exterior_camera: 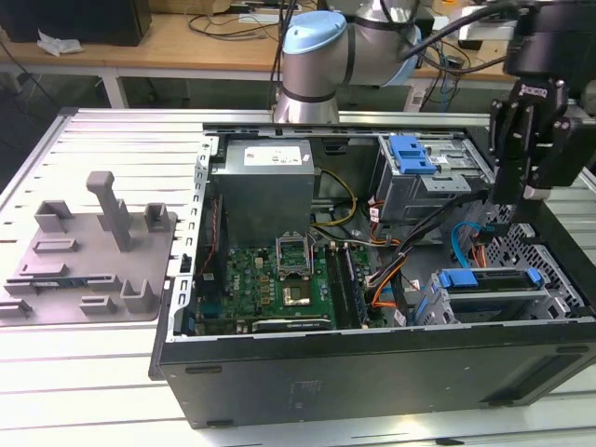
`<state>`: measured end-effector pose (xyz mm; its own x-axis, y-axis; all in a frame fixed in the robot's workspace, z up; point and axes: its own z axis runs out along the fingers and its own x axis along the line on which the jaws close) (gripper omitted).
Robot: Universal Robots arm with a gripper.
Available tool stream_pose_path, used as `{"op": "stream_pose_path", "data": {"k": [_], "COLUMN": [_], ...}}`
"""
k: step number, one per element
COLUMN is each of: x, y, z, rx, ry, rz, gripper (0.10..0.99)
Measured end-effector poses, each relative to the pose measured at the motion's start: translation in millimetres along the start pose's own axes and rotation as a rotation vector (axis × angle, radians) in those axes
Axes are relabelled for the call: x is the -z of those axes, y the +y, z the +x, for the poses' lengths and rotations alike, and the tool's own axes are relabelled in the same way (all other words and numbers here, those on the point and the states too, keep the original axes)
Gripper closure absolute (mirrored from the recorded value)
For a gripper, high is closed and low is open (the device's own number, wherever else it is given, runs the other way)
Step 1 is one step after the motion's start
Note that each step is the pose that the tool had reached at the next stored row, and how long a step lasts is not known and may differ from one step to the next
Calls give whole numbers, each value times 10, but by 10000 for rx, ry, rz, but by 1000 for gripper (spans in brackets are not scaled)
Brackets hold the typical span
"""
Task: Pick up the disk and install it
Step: 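Insert the first disk wire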
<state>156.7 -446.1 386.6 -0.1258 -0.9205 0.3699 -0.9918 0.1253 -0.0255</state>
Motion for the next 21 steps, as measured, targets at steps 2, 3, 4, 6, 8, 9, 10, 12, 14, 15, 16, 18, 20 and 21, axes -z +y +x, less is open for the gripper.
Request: {"op": "stream_pose_path", "data": {"k": [2, 3, 4, 6, 8, 9, 10, 12, 14, 15, 16, 18, 20, 21], "x": [3, 5, 6, 3, -4, -22, -39, -85, -92, -85, -80, -79, -103, -113], "y": [1, 3, 4, 11, 0, -15, -17, -23, -38, -49, -52, -59, -61, -61], "z": [-9, -25, -40, -90, -125, -141, -149, -172, -198, -238, -260, -299, -315, -320], "rx": [19, 56, 105, 225, 255, 258, 258, 246, 240, 236, 232, 216, 175, 160], "ry": [19, 34, 53, 96, 99, 98, 99, 98, 102, 101, 101, 101, 102, 103], "rz": [-39, -22, -1, 54, 67, 69, 68, 56, 45, 42, 41, 32, 16, 9], "gripper": [584, 584, 584, 584, 584, 584, 584, 584, 584, 584, 584, 596, 733, 733]}}
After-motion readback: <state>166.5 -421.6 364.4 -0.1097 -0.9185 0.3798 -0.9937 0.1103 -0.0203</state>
